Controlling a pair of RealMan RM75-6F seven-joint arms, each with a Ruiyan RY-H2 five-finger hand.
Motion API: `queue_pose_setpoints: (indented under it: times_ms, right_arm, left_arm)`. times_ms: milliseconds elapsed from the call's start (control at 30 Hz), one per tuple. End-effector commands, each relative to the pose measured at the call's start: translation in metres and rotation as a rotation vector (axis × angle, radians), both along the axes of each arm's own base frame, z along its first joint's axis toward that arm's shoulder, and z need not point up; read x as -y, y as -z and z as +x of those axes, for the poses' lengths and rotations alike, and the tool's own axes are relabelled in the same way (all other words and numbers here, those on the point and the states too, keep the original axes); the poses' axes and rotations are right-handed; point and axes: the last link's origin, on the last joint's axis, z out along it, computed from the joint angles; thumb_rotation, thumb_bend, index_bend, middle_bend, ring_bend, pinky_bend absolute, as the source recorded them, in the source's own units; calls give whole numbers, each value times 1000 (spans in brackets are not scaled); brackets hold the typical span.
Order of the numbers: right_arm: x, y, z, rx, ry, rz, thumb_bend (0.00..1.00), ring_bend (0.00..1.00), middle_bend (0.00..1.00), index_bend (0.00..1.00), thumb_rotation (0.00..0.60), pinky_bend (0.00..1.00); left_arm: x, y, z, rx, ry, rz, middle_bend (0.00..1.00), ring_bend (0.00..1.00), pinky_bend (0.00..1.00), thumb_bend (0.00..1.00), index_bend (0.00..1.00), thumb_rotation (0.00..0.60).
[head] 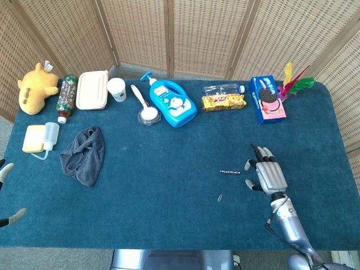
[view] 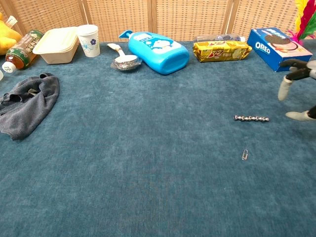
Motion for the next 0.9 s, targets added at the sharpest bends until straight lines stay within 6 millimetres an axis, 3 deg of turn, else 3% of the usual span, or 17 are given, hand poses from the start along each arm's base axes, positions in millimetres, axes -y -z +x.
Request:
queue_pose_setpoints:
  times_ms: [33, 433, 900]
  right_arm:
    - [7, 6, 3, -16, 6, 4, 301, 0, 0, 444, 600, 0]
    - [19, 20, -3, -49, 51, 17, 302, 0, 0, 421, 600, 0]
    - [19, 30, -9, -53, 69, 37, 302, 0, 0, 478, 600, 0]
  left_arm:
    - [-1, 0, -1, 3, -8, -4, 0, 0, 0, 206, 0, 600]
    - [0, -1, -1, 5, -13, -5, 0, 0, 0, 206, 0, 600]
    - [5, -1, 1, 4, -15, 2, 0, 0, 0, 206, 0, 600]
